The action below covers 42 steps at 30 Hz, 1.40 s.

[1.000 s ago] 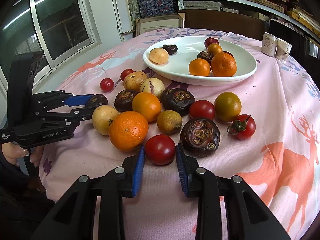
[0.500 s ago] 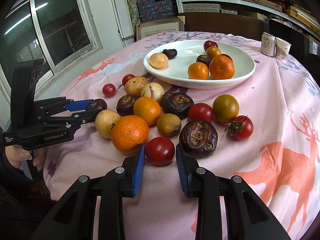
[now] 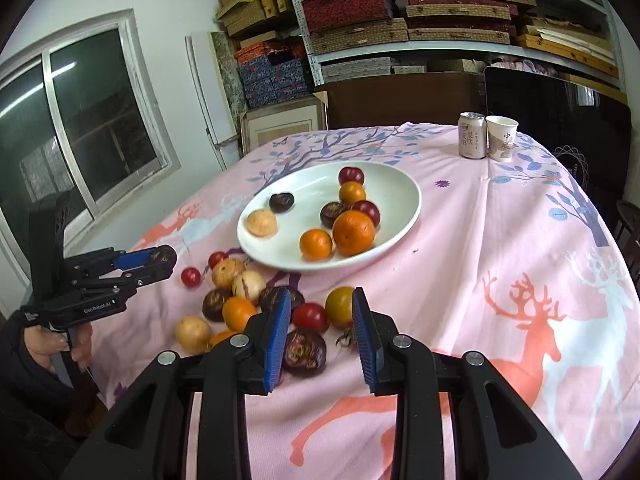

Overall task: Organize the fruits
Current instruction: 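Hold the mangosteen with the left tool while the right tool grasps a red tomato, then place the mangosteen on the plate with the left tool while the right tool places the red tomato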

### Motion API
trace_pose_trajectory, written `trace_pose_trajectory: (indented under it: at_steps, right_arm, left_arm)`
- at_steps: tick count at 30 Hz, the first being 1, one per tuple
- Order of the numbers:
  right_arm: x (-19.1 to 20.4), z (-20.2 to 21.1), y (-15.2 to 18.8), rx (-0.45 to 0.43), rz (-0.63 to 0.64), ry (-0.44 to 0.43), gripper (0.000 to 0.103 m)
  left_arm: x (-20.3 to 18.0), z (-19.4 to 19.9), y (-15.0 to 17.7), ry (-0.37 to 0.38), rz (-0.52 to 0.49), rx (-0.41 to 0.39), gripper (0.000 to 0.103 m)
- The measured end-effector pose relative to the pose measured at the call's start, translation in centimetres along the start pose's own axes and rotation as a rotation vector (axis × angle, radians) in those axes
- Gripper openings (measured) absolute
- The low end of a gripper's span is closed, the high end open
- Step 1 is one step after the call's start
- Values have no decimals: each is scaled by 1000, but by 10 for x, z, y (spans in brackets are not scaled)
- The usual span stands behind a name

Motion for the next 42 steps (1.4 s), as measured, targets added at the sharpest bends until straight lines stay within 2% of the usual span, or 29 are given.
trace_pose_trajectory:
  at_steps: [2, 3, 7, 12, 20, 22, 24, 29, 32, 37, 42]
  right_arm:
    - [12, 0, 6, 36, 37, -70, 34]
    - [26, -2, 16, 58, 95, -94, 35]
    - [60, -26, 58, 169, 248, -65, 35]
    - [57, -47, 68, 226, 189, -57, 32]
    - [66, -54, 65, 191, 196, -47, 26]
    - [66, -54, 64, 200, 195, -48, 28]
    - [67, -56, 63, 207, 199, -50, 37]
    - [70, -62, 60, 210, 204, -37, 38]
    - [71, -64, 61, 223, 201, -51, 29]
    - [69, -50, 58, 181, 175, -57, 29]
    - [43, -28, 28, 71, 112, -19, 29]
  left_arm:
    - [-2, 2, -5, 3, -4, -13, 42]
    - [-3, 2, -5, 5, -5, -13, 42]
    - [1, -5, 6, 11, 17, 13, 42]
    - [10, -9, 21, 10, 44, 40, 42]
    - [5, -14, 28, 30, 46, 51, 42]
    - [5, -16, 29, 30, 44, 58, 42]
    - [5, -15, 29, 31, 46, 55, 42]
    - [3, -15, 30, 32, 45, 60, 42]
    - [1, -16, 32, 35, 44, 67, 42]
    - [0, -12, 30, 36, 43, 55, 42]
    - [-3, -4, 13, 40, 28, 11, 42]
Point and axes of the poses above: each gripper's, at about its wrist camera, not at the fingertips, and z roughly against the way its jaws point, x to its left, y to its underside, the point moved 6 cm from there along -z, roughly the way its jaws point, and after that the axes turned 12 degrees about y, right-handed, at the moved point
